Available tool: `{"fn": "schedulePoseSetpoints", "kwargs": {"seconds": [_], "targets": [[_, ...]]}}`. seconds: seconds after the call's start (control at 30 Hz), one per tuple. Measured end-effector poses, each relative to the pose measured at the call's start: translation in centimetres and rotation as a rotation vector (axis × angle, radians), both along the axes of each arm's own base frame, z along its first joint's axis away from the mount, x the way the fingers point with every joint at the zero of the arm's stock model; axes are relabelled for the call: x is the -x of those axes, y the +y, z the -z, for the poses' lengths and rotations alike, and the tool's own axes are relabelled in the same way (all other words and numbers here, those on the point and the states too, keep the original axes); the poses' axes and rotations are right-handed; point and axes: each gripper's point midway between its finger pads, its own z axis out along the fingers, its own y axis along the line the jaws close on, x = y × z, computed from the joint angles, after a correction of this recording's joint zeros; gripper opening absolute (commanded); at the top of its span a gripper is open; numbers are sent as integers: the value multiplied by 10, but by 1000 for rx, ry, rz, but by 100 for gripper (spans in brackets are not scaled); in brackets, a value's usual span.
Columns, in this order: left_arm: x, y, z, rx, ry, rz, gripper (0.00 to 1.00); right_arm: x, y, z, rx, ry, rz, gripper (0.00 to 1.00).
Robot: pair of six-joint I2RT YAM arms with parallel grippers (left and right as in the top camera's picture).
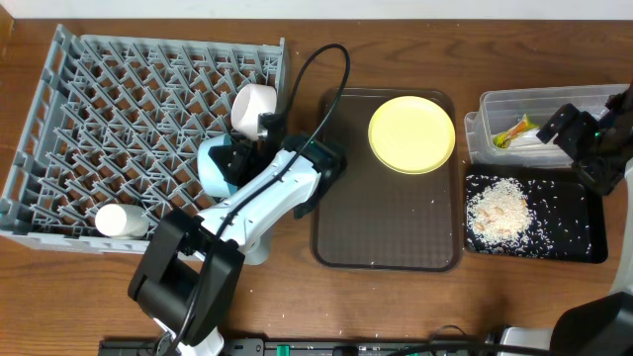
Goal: Sort waste into correct bins and load items into the dishwasher
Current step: 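Lower the light-blue bowl into the rack slots and release it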
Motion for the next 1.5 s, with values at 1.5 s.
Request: {"fn": "schedulePoseSetpoints", "kwargs": {"seconds": [1.5], "targets": [[-13,6,6,-95,165,44,8,0,0,0,0,0,0,99]]}}
